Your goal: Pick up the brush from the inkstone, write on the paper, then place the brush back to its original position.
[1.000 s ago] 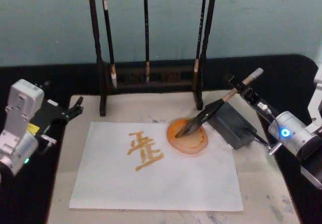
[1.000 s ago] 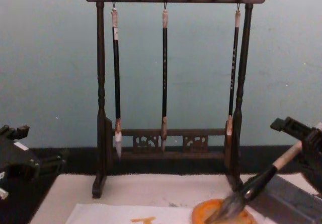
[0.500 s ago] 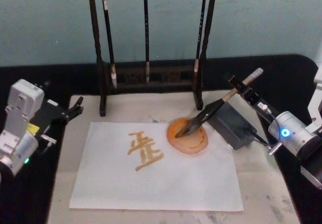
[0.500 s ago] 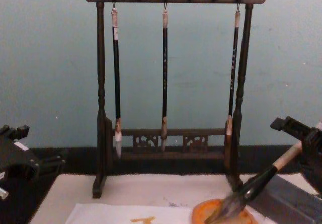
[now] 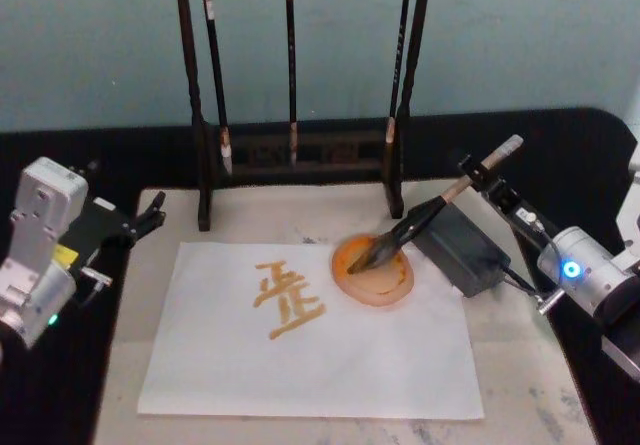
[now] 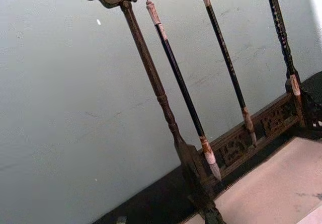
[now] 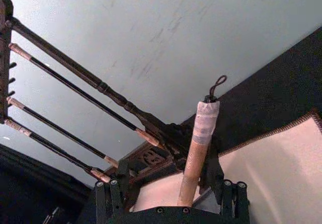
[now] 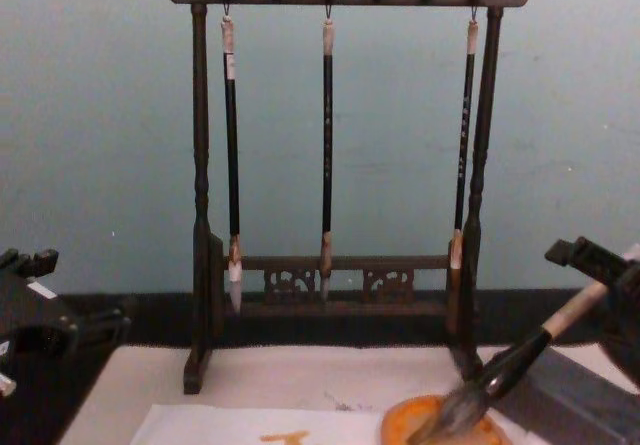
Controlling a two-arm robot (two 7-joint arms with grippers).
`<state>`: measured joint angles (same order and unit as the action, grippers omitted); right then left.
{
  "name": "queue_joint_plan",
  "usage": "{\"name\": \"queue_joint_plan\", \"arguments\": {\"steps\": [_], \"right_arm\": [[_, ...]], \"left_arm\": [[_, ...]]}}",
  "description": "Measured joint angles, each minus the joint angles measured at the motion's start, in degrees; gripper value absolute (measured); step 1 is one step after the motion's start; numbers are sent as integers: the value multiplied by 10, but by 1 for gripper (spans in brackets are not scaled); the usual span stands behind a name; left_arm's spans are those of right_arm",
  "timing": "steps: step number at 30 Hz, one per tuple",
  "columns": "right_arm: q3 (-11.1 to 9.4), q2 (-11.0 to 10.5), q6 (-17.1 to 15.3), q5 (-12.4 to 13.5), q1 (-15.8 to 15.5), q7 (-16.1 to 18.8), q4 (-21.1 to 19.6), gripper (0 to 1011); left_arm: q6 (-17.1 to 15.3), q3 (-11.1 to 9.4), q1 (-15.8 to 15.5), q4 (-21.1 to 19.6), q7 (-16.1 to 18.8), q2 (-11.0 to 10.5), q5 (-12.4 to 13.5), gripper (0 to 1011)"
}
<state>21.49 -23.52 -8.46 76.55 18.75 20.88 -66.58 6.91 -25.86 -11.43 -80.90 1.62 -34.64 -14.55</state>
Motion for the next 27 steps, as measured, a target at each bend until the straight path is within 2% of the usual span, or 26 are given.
{"name": "queue_joint_plan", "arguments": {"steps": [7,16,19,23,27], "right_arm": [[-6,-16,9,12,-28,-21,-37,1000],[-9,-40,37,2,-73,-55,-96,1000],[-7,-47,53,-20,-84,-66,-118,1000],[0,-53,77,-64,-91,-81,-141,1000],[12,-57,100,-124,-90,-100,-158,1000]], "left_arm": [[0,0,0,0,0,0,0,1010],[0,0,0,0,0,0,0,1010],[0,0,0,0,0,0,0,1010],[0,0,0,0,0,0,0,1010],[0,0,0,0,0,0,0,1010]]}}
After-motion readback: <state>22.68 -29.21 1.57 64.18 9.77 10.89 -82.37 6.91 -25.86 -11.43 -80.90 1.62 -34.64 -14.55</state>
